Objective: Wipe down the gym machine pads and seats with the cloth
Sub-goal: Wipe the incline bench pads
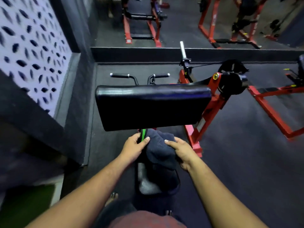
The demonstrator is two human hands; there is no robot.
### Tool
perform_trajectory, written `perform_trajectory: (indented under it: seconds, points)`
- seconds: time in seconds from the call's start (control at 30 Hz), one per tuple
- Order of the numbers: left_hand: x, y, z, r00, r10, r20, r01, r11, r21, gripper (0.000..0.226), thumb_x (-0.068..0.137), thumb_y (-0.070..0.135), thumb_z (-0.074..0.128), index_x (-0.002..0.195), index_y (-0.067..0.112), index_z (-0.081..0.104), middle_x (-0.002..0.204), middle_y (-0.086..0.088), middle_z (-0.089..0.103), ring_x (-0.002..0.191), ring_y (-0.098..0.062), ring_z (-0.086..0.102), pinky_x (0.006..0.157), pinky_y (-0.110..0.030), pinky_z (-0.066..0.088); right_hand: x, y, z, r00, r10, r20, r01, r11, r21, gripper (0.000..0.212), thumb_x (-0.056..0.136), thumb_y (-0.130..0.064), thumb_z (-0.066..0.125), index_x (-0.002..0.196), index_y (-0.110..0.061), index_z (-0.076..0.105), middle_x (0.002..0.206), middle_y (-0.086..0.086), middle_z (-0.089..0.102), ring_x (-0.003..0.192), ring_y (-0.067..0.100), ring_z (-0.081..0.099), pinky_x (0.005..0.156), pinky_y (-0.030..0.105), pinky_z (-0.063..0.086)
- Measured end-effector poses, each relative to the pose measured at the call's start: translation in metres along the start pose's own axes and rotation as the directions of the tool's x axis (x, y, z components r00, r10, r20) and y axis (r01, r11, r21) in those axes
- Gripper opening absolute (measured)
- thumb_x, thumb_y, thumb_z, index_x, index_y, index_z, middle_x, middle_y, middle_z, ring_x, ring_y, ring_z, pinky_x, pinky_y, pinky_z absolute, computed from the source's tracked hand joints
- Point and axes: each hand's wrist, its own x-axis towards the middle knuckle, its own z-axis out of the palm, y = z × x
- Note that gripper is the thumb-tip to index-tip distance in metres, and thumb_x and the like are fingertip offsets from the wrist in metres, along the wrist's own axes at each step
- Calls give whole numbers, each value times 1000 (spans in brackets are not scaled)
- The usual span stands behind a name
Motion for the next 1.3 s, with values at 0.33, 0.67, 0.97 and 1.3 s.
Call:
perform_trajectory:
  seconds: [0.33,0.67,0.97,1.3]
  points:
    - [-85,36,94,858,-468,211,513,773,-373,94,84,89,24,124,17,69,114,-12,76,102,-21,73,87,-32,52,-42,0,-79,938,-130,322,183,973,-140,30,95,-1,62,119,-16,70,113,16,75,109,30,71,95,43,57]
    - [-120,83,68,992,-122,16,122,946,-300,71,84,68,68,112,2,73,106,-10,78,94,-17,73,86,-27,56,-97,-20,-80,906,-237,350,266,963,-36,59,76,-4,63,133,-17,61,127,10,71,123,26,64,103,40,49]
    - [-153,92,24,988,-133,73,150,923,-355,37,102,38,56,112,9,76,95,-1,79,74,0,73,53,-8,48,-128,-30,-24,868,-299,397,310,950,39,72,74,5,58,139,-25,49,127,9,71,119,23,67,101,38,49]
    - [-142,81,6,916,212,-342,-214,976,33,32,88,50,72,79,19,71,73,13,70,69,-5,62,70,-32,50,-124,-32,-14,805,-591,-53,558,784,-272,18,85,-4,80,88,-19,72,91,-4,73,82,-11,64,81,13,48]
